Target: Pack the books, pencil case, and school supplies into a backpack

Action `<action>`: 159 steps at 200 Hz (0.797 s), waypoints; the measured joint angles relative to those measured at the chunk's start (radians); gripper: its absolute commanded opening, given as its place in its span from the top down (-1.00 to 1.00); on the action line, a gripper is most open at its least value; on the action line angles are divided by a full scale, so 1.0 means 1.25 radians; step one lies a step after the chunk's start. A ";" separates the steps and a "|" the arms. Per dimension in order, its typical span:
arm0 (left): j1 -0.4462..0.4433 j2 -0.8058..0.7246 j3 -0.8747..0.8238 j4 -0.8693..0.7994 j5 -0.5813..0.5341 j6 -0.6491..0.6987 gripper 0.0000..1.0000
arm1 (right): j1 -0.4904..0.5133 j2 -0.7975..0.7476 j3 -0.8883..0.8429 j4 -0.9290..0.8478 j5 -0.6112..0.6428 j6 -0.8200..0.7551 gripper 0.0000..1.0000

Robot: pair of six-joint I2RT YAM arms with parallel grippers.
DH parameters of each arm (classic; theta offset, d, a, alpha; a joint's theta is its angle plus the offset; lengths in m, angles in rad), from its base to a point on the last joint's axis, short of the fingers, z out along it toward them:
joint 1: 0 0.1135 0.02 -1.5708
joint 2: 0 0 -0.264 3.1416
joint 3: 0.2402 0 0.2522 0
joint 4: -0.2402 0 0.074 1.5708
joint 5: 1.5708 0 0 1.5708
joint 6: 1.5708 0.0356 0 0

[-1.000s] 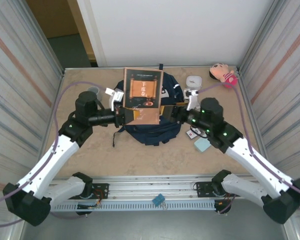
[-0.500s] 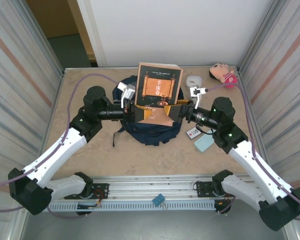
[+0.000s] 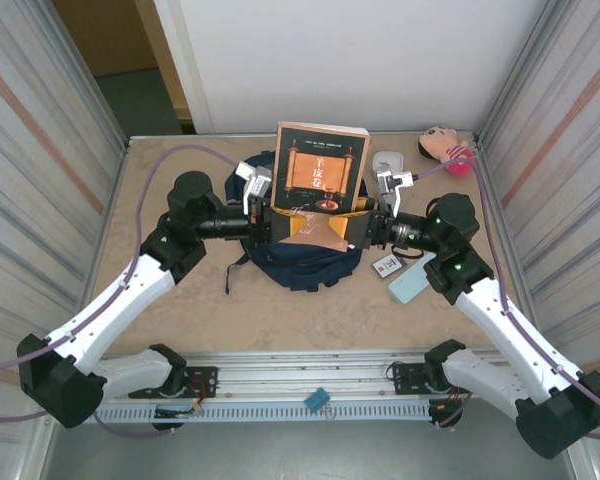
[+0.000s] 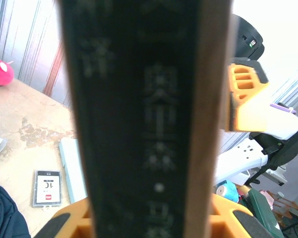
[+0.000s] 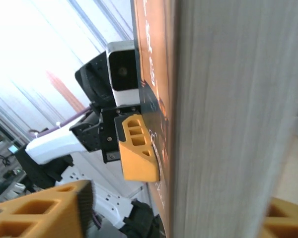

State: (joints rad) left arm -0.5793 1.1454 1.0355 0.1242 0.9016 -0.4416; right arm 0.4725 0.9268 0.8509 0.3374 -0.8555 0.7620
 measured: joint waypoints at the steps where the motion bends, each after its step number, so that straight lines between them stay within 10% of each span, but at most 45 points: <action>1: 0.000 0.000 0.000 0.001 0.000 0.000 0.89 | 0.000 0.000 0.000 0.001 0.000 0.000 0.14; 23: 0.000 0.004 -0.001 0.006 0.000 0.002 0.63 | -0.007 0.005 0.000 -0.004 0.023 0.006 1.00; 73: -0.003 -0.033 -0.009 -0.110 -0.100 0.109 -0.43 | -0.011 -0.017 0.002 -0.161 0.079 -0.185 1.00; 159: -0.010 -0.187 -0.010 -0.493 -0.277 0.597 -0.74 | 0.055 0.045 0.123 -0.779 0.331 -1.002 1.00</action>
State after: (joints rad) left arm -0.5919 0.9119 1.0229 -0.4927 0.5556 0.3050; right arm 0.5411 0.9829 1.0050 -0.6357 -0.4416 -0.4908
